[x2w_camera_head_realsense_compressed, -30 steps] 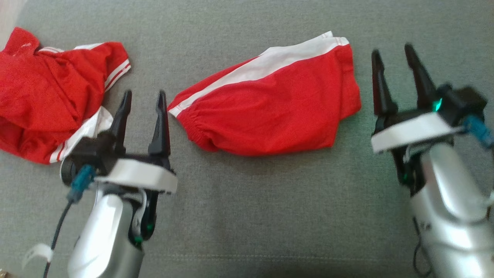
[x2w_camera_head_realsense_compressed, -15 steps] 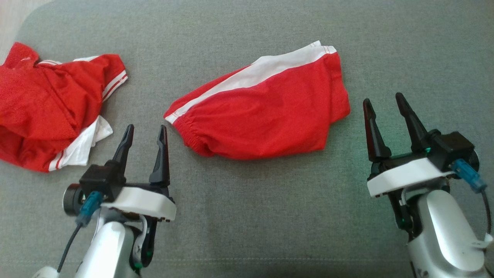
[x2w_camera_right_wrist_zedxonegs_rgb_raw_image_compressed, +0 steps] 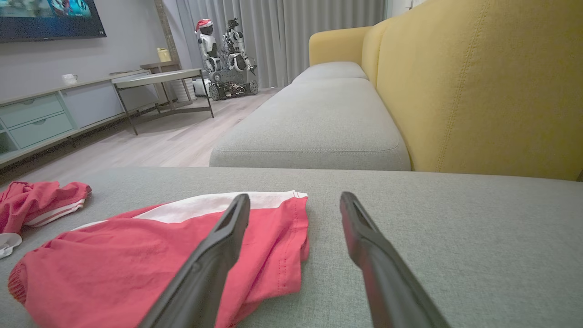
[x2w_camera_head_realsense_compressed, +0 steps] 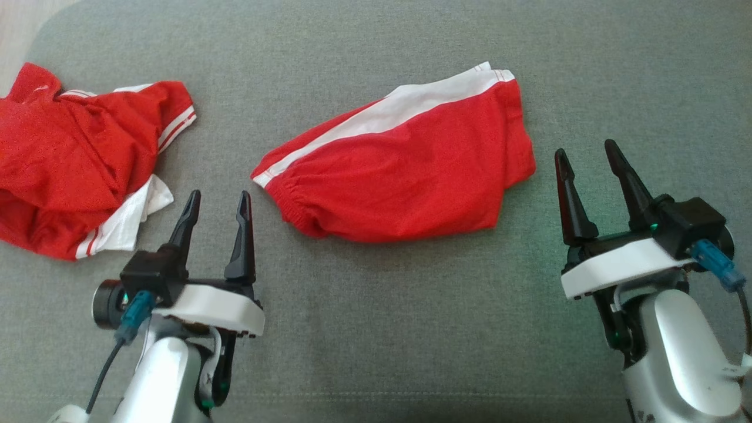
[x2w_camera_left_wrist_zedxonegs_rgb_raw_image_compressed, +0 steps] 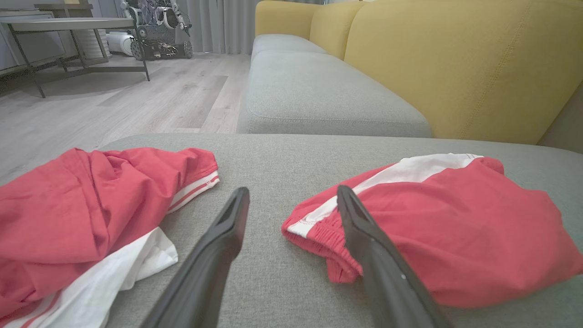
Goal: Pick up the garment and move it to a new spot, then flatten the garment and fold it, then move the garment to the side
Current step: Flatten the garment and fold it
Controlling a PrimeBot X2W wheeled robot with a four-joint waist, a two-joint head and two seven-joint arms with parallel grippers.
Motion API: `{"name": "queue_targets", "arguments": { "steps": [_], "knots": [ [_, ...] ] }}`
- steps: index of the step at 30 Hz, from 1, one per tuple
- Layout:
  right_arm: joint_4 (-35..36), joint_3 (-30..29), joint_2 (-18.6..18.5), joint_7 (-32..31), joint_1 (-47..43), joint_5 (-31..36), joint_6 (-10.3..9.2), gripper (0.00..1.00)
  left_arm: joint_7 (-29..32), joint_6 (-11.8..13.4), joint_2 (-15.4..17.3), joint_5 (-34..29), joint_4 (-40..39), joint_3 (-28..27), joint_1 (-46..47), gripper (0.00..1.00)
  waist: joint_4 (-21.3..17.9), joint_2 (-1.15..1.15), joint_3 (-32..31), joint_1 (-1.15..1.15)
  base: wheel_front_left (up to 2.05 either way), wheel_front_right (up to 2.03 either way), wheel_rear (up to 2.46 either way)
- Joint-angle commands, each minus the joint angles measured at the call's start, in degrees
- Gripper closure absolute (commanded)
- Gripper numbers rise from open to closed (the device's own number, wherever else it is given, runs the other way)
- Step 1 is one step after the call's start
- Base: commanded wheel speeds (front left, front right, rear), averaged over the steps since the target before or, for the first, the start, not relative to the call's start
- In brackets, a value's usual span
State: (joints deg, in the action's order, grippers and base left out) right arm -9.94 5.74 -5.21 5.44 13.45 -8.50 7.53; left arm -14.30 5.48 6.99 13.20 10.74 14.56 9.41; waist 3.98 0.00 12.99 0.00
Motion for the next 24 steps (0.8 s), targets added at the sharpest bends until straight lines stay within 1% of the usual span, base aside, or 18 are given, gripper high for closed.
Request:
{"name": "queue_targets", "arguments": {
  "steps": [1,6,10,13,19,22,23,24],
  "knots": [
    [2.2,1.0,0.5,-0.2,0.5,0.2,-0.04,0.0,-0.7,-0.2,0.8,-0.5,-1.7,-2.1,1.8,0.0,0.0,0.0,0.0,0.0,0.0,0.0,0.0],
    [1.7,0.9,-0.1,-1.9,1.9,0.5,-0.04,0.0,-0.7,-0.3,0.5,-0.6,-1.6,-2.1,2.5,0.0,0.6,0.0,0.9,0.0,0.0,0.0,0.0],
    [-0.9,0.8,-0.9,-4.2,5.0,0.4,-0.04,0.0,-0.7,-0.7,0.0,-0.8,-1.9,-1.9,4.0,0.0,1.6,0.0,2.6,0.0,0.0,0.0,0.0],
    [-5.0,1.0,-1.7,-5.8,8.3,0.5,-0.04,0.0,-0.7,-1.1,-0.6,-1.1,-2.1,-1.5,5.4,0.0,2.8,0.0,4.3,0.0,0.0,0.0,0.0],
    [-15.3,1.2,-2.9,-8.8,14.2,0.8,-0.04,0.0,-0.7,-2.1,-1.9,-1.5,-2.0,-0.7,7.7,0.0,5.4,0.0,6.9,0.0,0.0,0.0,0.0],
    [-19.5,1.6,-2.6,-11.1,15.9,0.0,-0.04,0.0,-0.7,-2.3,-2.3,-1.5,-1.8,-0.9,8.1,0.0,6.0,0.0,7.3,0.0,0.0,0.0,0.0],
    [-21.7,2.0,-2.2,-13.1,16.9,-1.2,-0.04,0.0,-0.7,-2.4,-2.5,-1.6,-1.7,-1.0,8.1,0.0,6.2,0.0,7.5,0.0,0.0,0.0,0.0],
    [-22.3,2.4,-2.1,-13.6,17.5,-1.7,-0.04,0.0,-0.7,-2.4,-2.6,-1.6,-1.7,-1.1,8.1,0.0,6.1,0.0,7.6,0.0,0.0,0.0,0.0]
  ]
}}
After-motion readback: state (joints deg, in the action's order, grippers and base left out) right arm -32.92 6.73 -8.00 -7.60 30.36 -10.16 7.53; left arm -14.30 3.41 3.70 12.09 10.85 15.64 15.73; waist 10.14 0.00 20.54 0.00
